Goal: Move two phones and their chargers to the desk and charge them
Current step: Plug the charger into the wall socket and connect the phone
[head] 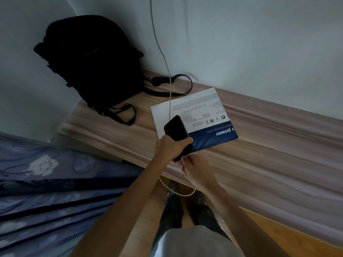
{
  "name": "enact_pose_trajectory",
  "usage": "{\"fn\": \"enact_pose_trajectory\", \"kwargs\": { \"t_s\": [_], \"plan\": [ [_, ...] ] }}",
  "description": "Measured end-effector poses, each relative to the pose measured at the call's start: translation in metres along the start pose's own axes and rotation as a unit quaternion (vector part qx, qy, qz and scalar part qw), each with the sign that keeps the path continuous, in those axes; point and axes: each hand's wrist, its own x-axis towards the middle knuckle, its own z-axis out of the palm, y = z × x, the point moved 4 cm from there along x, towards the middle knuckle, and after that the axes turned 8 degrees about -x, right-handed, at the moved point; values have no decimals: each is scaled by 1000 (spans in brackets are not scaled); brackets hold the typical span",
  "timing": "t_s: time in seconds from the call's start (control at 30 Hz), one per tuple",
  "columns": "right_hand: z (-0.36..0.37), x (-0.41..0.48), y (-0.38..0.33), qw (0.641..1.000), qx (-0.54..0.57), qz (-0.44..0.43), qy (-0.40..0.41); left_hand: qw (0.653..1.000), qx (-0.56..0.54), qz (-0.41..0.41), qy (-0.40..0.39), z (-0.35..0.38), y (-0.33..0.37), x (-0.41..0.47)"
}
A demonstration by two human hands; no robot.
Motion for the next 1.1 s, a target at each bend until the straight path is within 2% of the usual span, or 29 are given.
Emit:
{"fn": "enact_pose_trajectory", "kwargs": {
  "t_s": [0.2, 0.33, 0.4, 0.57, 0.7, 0.87, 1.0, 1.1],
  "plan": [
    [12, -2, 15, 997, 56, 48, -31, 998, 54, 12, -3, 7, -9, -4],
    [14, 2, 15, 998, -40, -2, -54, 994, 95, 50, 26, 8, -11, -1],
    [13, 6, 21, 998, -31, 11, -51, 988, 125, 74, 50, 9, -13, 0],
    [9, 15, 36, 998, 10, 53, -42, 963, 246, 86, 68, 13, -29, 9],
    [9, 21, 44, 996, 24, 76, -41, 926, 352, 110, 80, 14, -40, 14],
    [4, 26, 46, 995, 28, 96, -19, 906, 389, 138, 96, 14, -48, 20],
    [-6, 28, 38, 995, 29, 95, -1, 921, 363, 113, 83, 12, -54, 18],
    [-19, 28, 29, 997, 8, 71, 27, 961, 249, 89, 80, 6, -51, 16]
  ]
}}
